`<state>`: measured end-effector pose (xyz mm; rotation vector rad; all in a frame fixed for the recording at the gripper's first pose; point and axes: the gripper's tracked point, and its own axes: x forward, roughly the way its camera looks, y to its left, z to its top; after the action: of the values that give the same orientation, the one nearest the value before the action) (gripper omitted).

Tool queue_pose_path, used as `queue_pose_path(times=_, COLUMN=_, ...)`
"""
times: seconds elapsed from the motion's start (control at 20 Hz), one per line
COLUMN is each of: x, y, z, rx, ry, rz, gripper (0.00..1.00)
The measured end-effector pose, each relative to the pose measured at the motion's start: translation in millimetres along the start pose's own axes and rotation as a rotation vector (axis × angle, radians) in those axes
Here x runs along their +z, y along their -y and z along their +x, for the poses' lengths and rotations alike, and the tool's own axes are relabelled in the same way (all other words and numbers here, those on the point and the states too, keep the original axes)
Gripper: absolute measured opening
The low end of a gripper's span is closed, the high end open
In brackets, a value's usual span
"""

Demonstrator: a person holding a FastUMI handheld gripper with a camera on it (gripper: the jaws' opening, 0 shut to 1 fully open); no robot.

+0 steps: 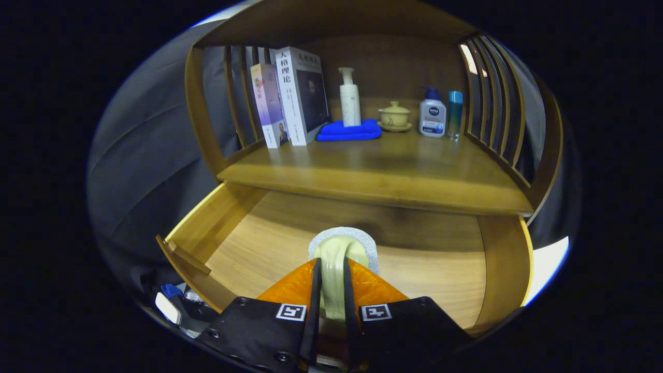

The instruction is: Pull open the drawer, take out the items inside it, and place them on the countertop above the cabinet.

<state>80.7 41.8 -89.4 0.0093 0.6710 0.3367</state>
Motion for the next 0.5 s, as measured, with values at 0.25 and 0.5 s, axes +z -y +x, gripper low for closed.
queue_pose_path(times=0.25, x=38, y=-6, z=-18, rx=0.003, ry=0.105, rz=0.006, gripper=0.24)
queue_pose_path(times=0.5, x=68, y=-4, z=-23, rx=0.01, ry=0.156, rz=0.045, gripper=0.24)
